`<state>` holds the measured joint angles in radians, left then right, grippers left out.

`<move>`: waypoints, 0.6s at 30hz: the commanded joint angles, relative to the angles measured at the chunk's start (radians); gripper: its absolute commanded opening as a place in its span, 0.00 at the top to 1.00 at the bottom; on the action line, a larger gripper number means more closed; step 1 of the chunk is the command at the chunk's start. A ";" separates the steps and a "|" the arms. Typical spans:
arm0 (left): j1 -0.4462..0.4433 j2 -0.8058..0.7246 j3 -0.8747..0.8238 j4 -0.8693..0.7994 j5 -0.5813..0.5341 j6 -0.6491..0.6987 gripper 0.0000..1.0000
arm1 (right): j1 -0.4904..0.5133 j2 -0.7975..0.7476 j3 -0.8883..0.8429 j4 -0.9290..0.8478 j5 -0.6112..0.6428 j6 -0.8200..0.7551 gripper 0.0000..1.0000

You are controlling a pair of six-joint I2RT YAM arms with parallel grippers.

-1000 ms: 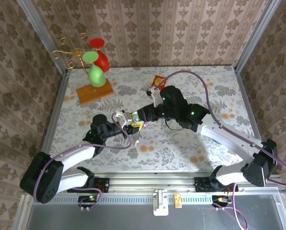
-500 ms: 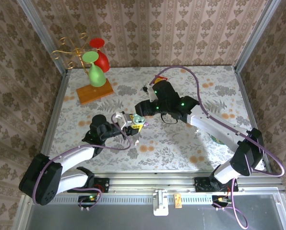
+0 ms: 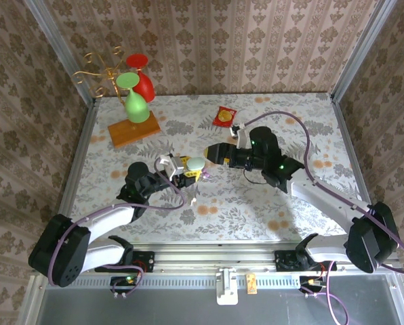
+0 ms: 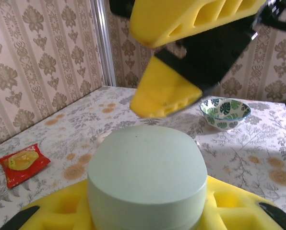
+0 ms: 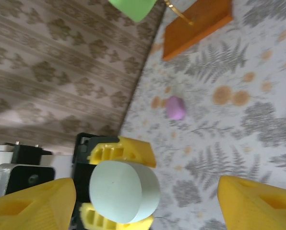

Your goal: Insert wireless bluetooth earbuds into charging case

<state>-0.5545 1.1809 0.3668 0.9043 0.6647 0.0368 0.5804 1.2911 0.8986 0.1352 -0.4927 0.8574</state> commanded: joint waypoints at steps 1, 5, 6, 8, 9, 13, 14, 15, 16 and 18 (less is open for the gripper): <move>0.006 -0.010 -0.010 0.086 -0.014 -0.039 0.75 | 0.005 -0.008 -0.091 0.333 -0.135 0.272 0.22; 0.005 -0.005 -0.015 0.117 -0.014 -0.047 0.75 | 0.032 0.031 -0.162 0.532 -0.138 0.419 0.25; 0.006 -0.004 -0.016 0.123 -0.014 -0.048 0.75 | 0.041 0.052 -0.172 0.589 -0.141 0.453 0.25; 0.005 0.001 -0.016 0.127 -0.014 -0.048 0.75 | 0.058 0.093 -0.178 0.703 -0.154 0.518 0.27; 0.005 0.003 -0.016 0.131 -0.014 -0.049 0.75 | 0.066 0.132 -0.177 0.758 -0.161 0.549 0.28; 0.005 0.000 -0.016 0.136 -0.014 -0.056 0.75 | 0.081 0.203 -0.170 0.865 -0.167 0.617 0.36; 0.005 -0.003 -0.017 0.134 -0.014 -0.056 0.75 | 0.082 0.213 -0.171 0.882 -0.166 0.626 0.39; 0.005 -0.008 -0.018 0.132 -0.015 -0.055 0.75 | 0.081 0.219 -0.171 0.893 -0.164 0.631 0.44; 0.005 -0.011 -0.020 0.128 -0.014 -0.054 0.75 | 0.081 0.221 -0.171 0.895 -0.164 0.634 0.47; 0.005 -0.020 -0.023 0.113 -0.014 -0.048 0.75 | 0.081 0.223 -0.170 0.889 -0.162 0.634 0.57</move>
<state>-0.5545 1.1786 0.3595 1.0035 0.6525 -0.0032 0.6582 1.5143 0.7300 0.8955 -0.6373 1.4425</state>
